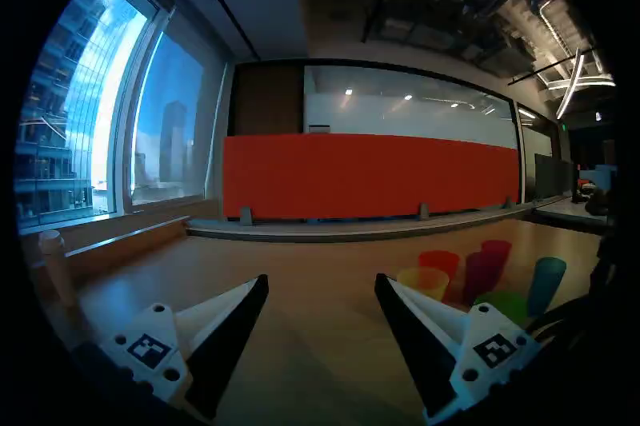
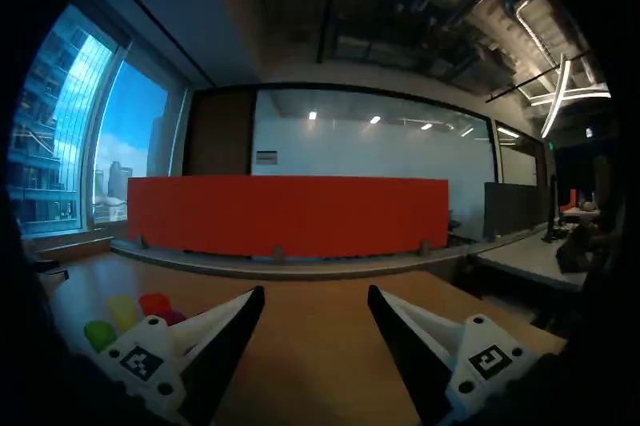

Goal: Pour water

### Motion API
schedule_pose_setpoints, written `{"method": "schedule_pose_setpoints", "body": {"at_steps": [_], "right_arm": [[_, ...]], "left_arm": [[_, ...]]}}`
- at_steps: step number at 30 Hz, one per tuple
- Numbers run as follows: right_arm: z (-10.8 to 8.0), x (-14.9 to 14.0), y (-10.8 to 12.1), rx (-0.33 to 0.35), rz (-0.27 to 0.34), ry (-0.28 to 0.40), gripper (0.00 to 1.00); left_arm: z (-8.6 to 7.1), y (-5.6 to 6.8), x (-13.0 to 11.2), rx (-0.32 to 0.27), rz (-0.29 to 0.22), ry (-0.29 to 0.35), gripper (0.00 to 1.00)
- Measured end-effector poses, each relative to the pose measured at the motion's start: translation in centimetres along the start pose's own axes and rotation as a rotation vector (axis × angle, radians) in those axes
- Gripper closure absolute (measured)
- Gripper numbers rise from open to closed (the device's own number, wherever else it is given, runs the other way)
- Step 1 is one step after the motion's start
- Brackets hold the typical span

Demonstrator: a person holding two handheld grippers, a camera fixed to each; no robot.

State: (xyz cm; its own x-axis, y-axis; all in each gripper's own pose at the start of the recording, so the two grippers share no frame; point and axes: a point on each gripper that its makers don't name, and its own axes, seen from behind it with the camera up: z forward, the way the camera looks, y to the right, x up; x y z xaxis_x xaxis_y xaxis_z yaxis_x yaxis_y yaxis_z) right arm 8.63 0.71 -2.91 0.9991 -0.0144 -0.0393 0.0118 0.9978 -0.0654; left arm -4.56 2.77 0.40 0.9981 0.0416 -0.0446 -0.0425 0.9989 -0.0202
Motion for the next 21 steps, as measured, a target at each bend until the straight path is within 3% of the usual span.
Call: {"method": "schedule_pose_setpoints", "body": {"at_steps": [21], "right_arm": [[0.2,0.9,1.1,0.018,-0.02,0.064,0.0]], "left_arm": [[0.1,0.0,-0.1,-0.001,0.003,-0.002,0.01]]}}
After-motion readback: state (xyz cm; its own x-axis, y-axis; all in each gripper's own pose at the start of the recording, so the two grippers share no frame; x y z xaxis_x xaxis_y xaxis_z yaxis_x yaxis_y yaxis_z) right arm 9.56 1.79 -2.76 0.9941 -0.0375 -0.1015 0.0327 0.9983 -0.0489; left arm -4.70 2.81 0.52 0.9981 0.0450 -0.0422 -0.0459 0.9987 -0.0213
